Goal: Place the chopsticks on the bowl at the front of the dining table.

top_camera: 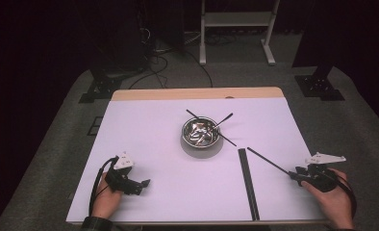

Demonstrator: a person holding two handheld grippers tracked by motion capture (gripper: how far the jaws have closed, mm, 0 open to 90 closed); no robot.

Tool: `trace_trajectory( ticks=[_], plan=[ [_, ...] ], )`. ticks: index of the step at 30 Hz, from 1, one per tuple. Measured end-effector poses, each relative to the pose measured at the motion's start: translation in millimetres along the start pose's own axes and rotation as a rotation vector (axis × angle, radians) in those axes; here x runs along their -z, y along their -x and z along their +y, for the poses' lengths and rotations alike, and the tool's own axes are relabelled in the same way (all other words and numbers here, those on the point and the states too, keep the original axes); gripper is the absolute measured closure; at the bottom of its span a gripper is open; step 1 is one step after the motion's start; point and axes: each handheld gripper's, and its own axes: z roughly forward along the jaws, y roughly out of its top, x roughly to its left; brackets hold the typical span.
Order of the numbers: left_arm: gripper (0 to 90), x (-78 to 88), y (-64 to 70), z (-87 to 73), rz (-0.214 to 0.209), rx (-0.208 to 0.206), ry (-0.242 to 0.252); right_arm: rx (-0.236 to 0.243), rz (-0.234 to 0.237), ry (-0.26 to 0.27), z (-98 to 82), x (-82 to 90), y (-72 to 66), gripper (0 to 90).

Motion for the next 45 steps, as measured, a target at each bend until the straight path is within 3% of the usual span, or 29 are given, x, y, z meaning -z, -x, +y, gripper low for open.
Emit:
trace_trajectory(
  ticks=[10,28,45],
  plan=[
    [0.0,0.1,-0.1,0.0,0.0,-0.002,-0.002,-0.002,0.04,0.018,3.0,-1.7,-1.3,61.1],
    [0.0,0.0,0.0,0.0,0.0,0.0,0.0,0.053,0.128,0.065,27.4,-18.7,-7.3,63.7],
    [0.0,0.0,0.0,0.0,0.0,0.0,0.0,0.09,0.165,0.035,33.3,-32.2,-8.0,74.7]
  ],
)
